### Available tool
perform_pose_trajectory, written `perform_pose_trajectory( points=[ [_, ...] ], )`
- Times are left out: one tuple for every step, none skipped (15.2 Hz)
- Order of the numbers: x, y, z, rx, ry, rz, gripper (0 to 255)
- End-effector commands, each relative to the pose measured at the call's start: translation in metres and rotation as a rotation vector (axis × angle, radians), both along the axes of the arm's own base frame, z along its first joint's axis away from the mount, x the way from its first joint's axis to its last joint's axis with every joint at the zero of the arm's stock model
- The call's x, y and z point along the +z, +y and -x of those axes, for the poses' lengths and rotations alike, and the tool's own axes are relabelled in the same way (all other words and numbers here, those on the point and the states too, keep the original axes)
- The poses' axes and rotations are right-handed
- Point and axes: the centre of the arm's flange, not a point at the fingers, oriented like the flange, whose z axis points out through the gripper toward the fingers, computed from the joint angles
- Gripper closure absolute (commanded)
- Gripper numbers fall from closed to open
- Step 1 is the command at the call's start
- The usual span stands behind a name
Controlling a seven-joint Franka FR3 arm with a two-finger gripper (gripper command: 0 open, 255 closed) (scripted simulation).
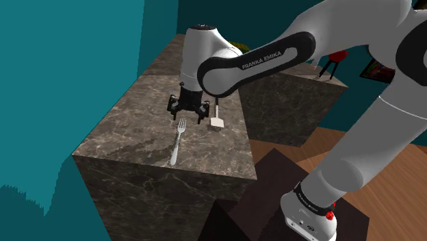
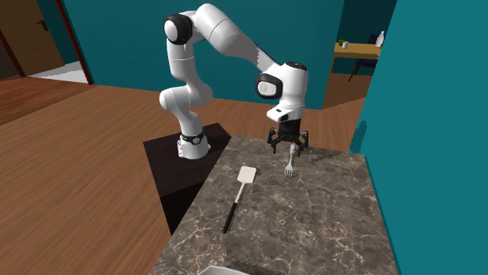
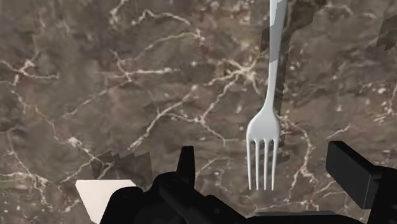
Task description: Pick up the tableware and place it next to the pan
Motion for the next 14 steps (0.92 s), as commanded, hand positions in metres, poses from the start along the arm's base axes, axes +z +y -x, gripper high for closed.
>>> perform_pose_trajectory(
  points=[
    [-0.016, 0.012, -0.016, -0.06, 0.003, -0.005, 0],
    [-0.021, 0.012, -0.016, -0.06, 0.003, -0.005, 0],
    [-0.027, 0.011, -0.016, -0.06, 0.003, -0.005, 0],
    [-0.032, 0.011, -0.017, -0.06, 0.003, -0.005, 0],
    [-0.037, 0.011, -0.017, -0.06, 0.003, -0.005, 0],
    [-0.042, 0.011, -0.017, -0.06, 0.003, -0.005, 0],
    [-0.048, 0.011, -0.018, -0.06, 0.003, -0.005, 0],
    [-0.053, 0.01, -0.018, -0.06, 0.003, -0.005, 0],
    [-0.056, 0.01, -0.018, -0.06, 0.003, -0.005, 0],
    [-0.056, 0.01, -0.018, -0.06, 0.003, -0.005, 0],
    [-0.056, 0.01, -0.018, -0.06, 0.003, -0.005, 0],
    [-0.056, 0.01, -0.018, -0.06, 0.003, -0.005, 0],
    [-0.056, 0.01, -0.018, -0.06, 0.003, -0.005, 0],
    [-0.056, 0.01, -0.018, -0.06, 0.003, -0.005, 0]
  ],
)
